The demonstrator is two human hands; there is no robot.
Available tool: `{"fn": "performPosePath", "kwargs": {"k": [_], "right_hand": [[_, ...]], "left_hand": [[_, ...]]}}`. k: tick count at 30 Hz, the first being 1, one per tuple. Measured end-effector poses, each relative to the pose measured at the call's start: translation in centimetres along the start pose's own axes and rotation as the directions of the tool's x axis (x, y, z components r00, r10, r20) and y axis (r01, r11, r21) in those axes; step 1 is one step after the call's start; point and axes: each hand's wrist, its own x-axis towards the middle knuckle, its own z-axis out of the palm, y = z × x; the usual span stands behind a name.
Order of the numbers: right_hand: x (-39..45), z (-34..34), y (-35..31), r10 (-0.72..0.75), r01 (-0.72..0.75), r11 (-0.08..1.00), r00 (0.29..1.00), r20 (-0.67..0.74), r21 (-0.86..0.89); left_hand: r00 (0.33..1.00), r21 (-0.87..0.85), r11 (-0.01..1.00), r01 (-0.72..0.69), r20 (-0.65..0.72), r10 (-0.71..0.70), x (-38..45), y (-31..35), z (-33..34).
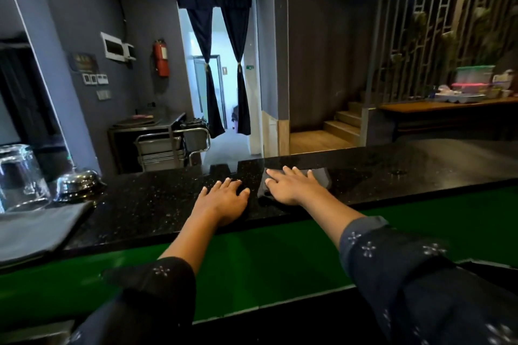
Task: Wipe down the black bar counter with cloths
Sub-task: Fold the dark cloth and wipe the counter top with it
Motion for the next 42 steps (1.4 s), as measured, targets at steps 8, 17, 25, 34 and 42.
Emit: {"fn": "performPosePath", "kwargs": {"k": [8, 17, 25, 34, 42], "right_hand": [[-4.4, 0.0, 3.9, -0.195, 0.195, 0.98, 0.981, 0.005, -0.051], [0.9, 0.1, 2.2, -0.06, 0.06, 0.998, 0.998, -0.002, -0.031], [-1.0, 1.0, -1.3, -0.248, 0.249, 0.968, 0.968, 0.024, -0.022], [3.9, -0.1, 1.7, -0.208, 0.212, 0.975, 0.976, 0.068, -0.058], [11.5, 0.2, -3.4, -0.24, 0.246, 0.966, 0.968, 0.078, -0.082]], "left_hand": [[1.0, 0.05, 0.999, 0.021, -0.004, -0.021, 0.1, 0.1, -0.4], [0.999, 0.078, 0.996, 0.043, 0.026, -0.045, 0.4, 0.7, 0.1], [0.998, 0.064, 0.998, 0.024, 0.054, -0.028, -0.4, 0.4, -0.7], [0.998, 0.027, 0.998, 0.054, 0.02, -0.055, -0.7, 1.2, -0.3], [0.999, 0.051, 0.998, 0.045, 0.028, -0.047, -0.4, 0.5, -0.5]]}}
